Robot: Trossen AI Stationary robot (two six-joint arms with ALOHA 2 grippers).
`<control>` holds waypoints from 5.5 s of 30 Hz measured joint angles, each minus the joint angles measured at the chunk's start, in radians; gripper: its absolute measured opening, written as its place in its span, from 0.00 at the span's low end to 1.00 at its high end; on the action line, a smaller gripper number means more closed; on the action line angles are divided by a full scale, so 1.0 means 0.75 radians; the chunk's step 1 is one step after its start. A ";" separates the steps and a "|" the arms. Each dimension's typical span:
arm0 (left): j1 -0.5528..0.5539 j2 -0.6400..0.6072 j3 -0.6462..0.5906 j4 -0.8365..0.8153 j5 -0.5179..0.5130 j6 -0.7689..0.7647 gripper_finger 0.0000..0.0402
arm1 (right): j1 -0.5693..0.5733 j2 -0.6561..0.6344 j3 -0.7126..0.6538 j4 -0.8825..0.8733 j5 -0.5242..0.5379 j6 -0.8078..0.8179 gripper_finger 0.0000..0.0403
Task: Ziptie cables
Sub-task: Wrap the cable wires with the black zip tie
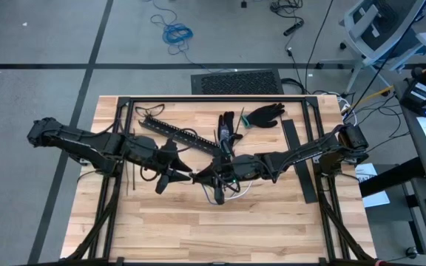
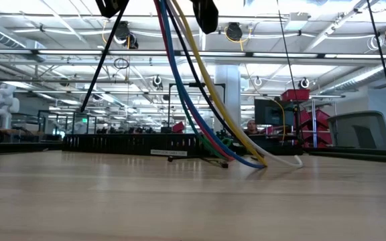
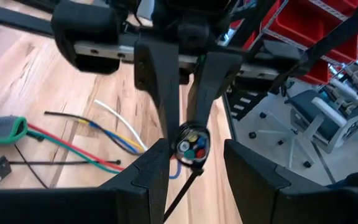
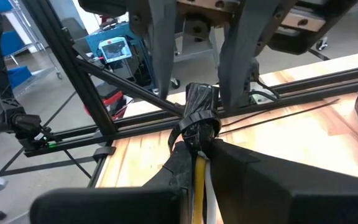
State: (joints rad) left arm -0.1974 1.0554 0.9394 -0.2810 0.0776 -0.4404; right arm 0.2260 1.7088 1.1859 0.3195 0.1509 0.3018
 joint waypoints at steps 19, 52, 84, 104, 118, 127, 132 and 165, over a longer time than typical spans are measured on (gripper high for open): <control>0.003 0.052 0.000 0.029 -0.013 0.007 0.37 | -0.006 0.000 0.000 -0.001 0.002 0.000 0.07; 0.004 0.001 0.000 -0.014 -0.076 0.036 0.06 | -0.006 0.001 0.000 -0.112 0.088 0.034 0.25; 0.001 -0.001 0.001 -0.286 -0.209 0.216 0.05 | -0.020 0.001 0.000 0.073 0.220 0.228 0.00; 0.011 0.052 0.001 -0.154 -0.220 0.213 0.05 | -0.030 0.001 0.000 0.080 0.208 0.285 0.00; 0.007 0.023 0.029 -0.142 -0.156 0.140 0.04 | -0.027 0.005 0.003 -0.079 0.175 0.318 0.00; 0.007 -0.100 0.042 -0.009 -0.169 0.113 0.02 | -0.044 0.013 0.000 -0.185 0.186 0.343 0.00; 0.014 -0.123 0.042 -0.172 -0.479 0.177 0.02 | -0.044 0.008 -0.002 -0.111 0.188 0.314 0.00; 0.010 -0.119 0.064 0.002 -0.461 0.146 0.00 | -0.084 0.000 0.000 0.109 0.329 0.174 0.58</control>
State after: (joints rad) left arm -0.1898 0.9665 0.9874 -0.2797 -0.2678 -0.3312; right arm 0.1631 1.7088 1.1862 0.4014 0.3973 0.4320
